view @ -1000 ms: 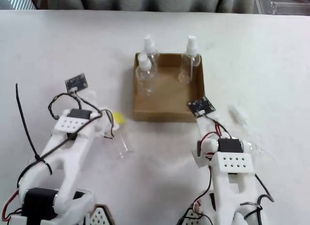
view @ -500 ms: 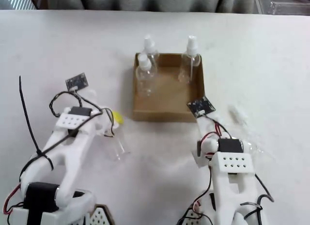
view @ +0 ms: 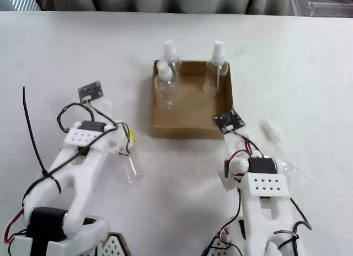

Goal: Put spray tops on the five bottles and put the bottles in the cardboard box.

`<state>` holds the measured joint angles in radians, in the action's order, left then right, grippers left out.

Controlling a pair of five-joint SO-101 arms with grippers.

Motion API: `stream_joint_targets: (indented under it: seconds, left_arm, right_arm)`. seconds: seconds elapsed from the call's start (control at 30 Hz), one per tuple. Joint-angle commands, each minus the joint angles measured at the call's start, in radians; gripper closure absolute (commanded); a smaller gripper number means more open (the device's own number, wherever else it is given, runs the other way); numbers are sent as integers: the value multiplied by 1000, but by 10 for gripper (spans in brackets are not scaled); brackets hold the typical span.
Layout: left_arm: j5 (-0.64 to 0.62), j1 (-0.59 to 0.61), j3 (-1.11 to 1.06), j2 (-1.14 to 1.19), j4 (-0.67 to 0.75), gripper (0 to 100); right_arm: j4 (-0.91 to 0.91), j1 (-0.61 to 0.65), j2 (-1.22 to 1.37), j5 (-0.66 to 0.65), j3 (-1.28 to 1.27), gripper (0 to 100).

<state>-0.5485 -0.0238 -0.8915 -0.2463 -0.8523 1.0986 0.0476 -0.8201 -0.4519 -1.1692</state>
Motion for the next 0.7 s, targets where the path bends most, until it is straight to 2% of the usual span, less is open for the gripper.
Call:
stream_joint_targets:
  seconds: [0.0, 0.2, 0.4, 0.53, 0.67]
  left_arm:
    - [83, 12, 40, -5, -11, 976]
    - [302, 13, 46, -7, -77, 980]
    - [453, 13, 81, -7, -138, 980]
    - [480, 13, 95, -7, -153, 980]
    - [482, 15, 95, -10, -153, 980]
  right_arm:
    - [61, -36, -4, -9, 118, 982]
    - [246, -160, 5, -9, 365, 982]
    - [318, -325, 8, -9, 508, 981]
    - [315, -369, 68, 9, 523, 962]
    - [302, -361, 236, 87, 598, 957]
